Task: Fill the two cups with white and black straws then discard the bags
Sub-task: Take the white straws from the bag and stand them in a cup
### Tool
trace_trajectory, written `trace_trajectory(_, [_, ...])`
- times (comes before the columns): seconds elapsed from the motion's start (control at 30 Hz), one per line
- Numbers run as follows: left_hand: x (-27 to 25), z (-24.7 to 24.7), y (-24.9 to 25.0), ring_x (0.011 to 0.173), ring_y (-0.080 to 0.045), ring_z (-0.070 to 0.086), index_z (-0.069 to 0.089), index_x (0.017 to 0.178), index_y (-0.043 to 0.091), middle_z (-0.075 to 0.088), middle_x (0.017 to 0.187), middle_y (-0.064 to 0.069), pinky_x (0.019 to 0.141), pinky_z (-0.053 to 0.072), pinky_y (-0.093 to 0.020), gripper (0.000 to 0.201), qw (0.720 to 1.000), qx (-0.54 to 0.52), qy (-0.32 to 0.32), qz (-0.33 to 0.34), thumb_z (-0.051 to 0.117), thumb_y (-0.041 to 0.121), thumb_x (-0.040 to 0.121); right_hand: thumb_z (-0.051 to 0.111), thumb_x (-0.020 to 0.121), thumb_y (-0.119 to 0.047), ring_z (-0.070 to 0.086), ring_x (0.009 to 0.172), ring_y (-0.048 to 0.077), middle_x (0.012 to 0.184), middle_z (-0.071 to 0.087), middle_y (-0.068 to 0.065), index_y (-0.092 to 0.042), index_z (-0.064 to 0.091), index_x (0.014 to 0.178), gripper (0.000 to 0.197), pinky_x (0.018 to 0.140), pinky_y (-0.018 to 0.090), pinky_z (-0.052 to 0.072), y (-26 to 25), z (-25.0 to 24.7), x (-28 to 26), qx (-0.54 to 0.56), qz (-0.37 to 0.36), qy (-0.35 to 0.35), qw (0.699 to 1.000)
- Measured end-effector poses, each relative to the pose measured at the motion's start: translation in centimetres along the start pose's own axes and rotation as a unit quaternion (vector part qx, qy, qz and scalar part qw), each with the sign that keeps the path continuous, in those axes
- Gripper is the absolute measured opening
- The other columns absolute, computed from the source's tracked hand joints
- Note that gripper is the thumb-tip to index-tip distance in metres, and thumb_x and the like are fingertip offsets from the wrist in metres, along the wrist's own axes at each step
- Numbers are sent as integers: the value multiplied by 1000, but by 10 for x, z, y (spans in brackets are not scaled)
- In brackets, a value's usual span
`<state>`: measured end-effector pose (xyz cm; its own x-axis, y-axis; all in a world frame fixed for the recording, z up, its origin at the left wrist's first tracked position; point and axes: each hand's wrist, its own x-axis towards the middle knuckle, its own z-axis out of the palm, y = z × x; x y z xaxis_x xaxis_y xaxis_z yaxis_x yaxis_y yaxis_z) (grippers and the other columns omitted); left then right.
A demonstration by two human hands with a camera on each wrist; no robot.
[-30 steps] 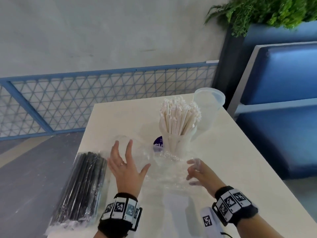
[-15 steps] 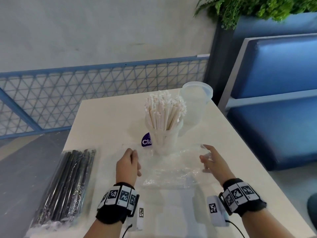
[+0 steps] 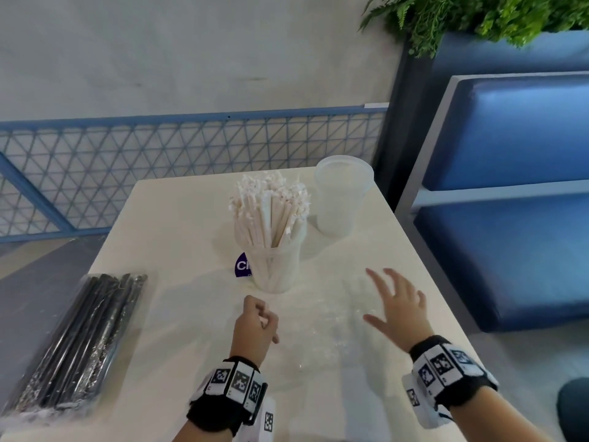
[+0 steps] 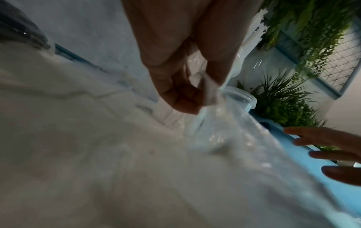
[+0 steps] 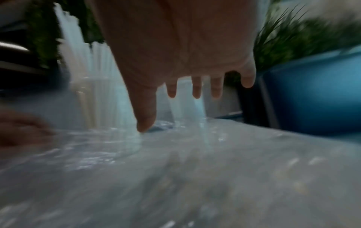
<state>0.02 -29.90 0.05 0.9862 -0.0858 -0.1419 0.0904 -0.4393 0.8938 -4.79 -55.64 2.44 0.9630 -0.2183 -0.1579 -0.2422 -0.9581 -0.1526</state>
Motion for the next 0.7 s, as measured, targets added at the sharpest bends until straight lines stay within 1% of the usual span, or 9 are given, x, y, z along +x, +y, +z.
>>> trace_trajectory(0.07, [-1, 6, 2, 39, -6, 53, 34, 122, 24, 56, 98, -1, 49, 47, -18, 56, 998, 18, -51, 7, 52, -8, 80, 44, 86, -59, -12, 145, 30, 156, -20, 1, -34, -21, 142, 90, 114, 56, 9, -7, 15, -1, -43, -45, -98, 993])
trace_trajectory(0.13, [-3, 9, 4, 41, -8, 51, 29, 134, 38, 51, 109, 4, 50, 47, -16, 77, 993, 49, -101, 20, 50, -10, 77, 40, 86, -64, -25, 140, 33, 149, -36, 0, -31, -29, 138, 93, 113, 59, 3, -7, 28, 2, -66, -39, -174, 982])
trace_trajectory(0.17, [-3, 10, 5, 43, -9, 52, 34, 134, 37, 49, 114, 4, 52, 47, -15, 75, 990, 66, -118, 27, 49, -10, 77, 39, 84, -66, -28, 139, 33, 146, -39, 0, -31, -30, 138, 95, 112, 60, 1, -4, 33, 4, -73, -32, -200, 977])
trace_trajectory(0.27, [-1, 15, 3, 44, -6, 54, 47, 131, 19, 42, 130, 0, 54, 47, -12, 61, 989, 97, -111, 25, 49, -11, 78, 38, 78, -75, -31, 138, 31, 148, -39, -3, -33, -28, 140, 99, 111, 63, -2, 5, 39, 11, -80, -28, -254, 963])
trace_trajectory(0.4, [2, 19, -5, 49, -8, 57, 46, 131, 6, 38, 134, -2, 52, 47, -12, 56, 989, 116, -83, -31, 53, -10, 77, 34, 72, -82, -31, 139, 23, 146, -38, -16, -39, -26, 140, 100, 107, 69, 2, 21, 43, 15, -48, -19, -285, 957])
trace_trajectory(0.47, [3, 17, -10, 78, -20, 63, 45, 129, 1, 38, 138, -6, 65, 51, -15, 55, 986, 138, -70, -66, 55, -9, 76, 33, 71, -83, -32, 139, 21, 146, -38, -19, -40, -26, 140, 100, 106, 70, 3, 26, 45, 14, -45, -17, -285, 957])
trace_trajectory(0.53, [2, 11, -8, 110, -25, 54, 39, 132, -2, 31, 142, -9, 87, 42, -16, 57, 971, 208, -68, -93, 57, -5, 78, 33, 70, -84, -32, 138, 21, 145, -38, -20, -40, -26, 139, 100, 106, 70, 2, 27, 46, 15, -42, -16, -282, 958])
trace_trajectory(0.6, [0, 10, 3, 113, -24, 51, 33, 133, -1, 25, 142, -10, 89, 38, -19, 55, 950, 301, -56, -66, 54, -1, 82, 34, 70, -84, -33, 138, 22, 146, -38, -19, -40, -26, 139, 101, 105, 71, 1, 26, 46, 17, -38, -17, -284, 958])
trace_trajectory(0.7, [-8, 26, 34, 127, -20, 38, 33, 136, 10, 28, 145, -7, 104, 31, -28, 51, 909, 405, -57, 74, 49, 8, 87, 35, 71, -83, -34, 137, 24, 146, -39, -16, -37, -26, 140, 103, 105, 71, 0, 25, 44, 19, -42, -22, -293, 955])
